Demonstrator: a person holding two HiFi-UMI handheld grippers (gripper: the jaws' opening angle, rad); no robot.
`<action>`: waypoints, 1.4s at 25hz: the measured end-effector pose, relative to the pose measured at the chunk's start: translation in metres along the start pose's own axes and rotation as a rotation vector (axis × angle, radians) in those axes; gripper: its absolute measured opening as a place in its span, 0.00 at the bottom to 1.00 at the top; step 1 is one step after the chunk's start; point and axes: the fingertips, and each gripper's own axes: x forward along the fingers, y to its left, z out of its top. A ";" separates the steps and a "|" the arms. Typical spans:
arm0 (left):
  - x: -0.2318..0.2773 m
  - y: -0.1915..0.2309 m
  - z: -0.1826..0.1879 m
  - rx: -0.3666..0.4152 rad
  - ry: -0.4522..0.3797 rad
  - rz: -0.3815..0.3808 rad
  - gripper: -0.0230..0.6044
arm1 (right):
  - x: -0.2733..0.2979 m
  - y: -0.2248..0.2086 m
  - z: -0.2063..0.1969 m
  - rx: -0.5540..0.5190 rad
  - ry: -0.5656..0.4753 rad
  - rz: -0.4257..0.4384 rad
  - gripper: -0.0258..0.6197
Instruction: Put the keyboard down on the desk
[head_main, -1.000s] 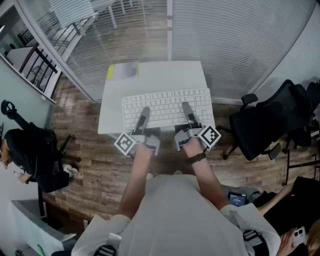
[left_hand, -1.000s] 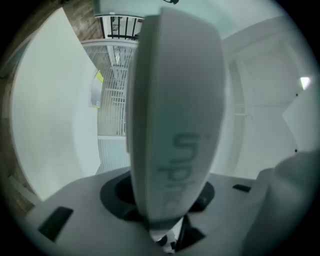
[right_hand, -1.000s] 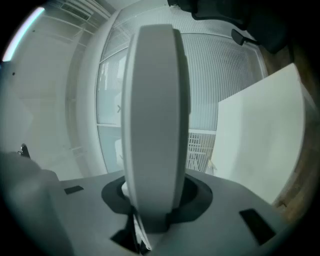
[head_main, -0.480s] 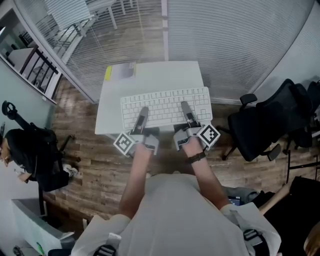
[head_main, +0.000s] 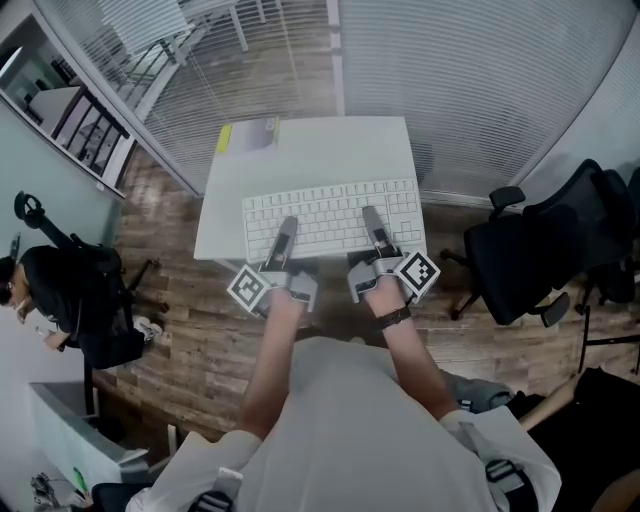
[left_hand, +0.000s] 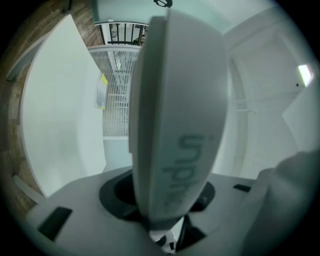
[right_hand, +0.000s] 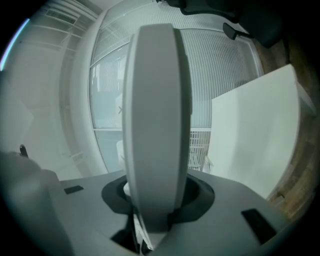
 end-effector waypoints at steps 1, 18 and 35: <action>-0.012 -0.002 -0.011 0.006 -0.002 -0.009 0.27 | -0.016 0.001 -0.001 0.000 0.003 0.013 0.24; 0.023 0.007 0.013 0.016 0.059 -0.064 0.27 | 0.018 -0.003 0.004 -0.010 -0.053 0.049 0.25; 0.044 0.060 0.024 -0.054 0.114 -0.068 0.27 | 0.035 -0.049 0.008 -0.045 -0.084 0.037 0.25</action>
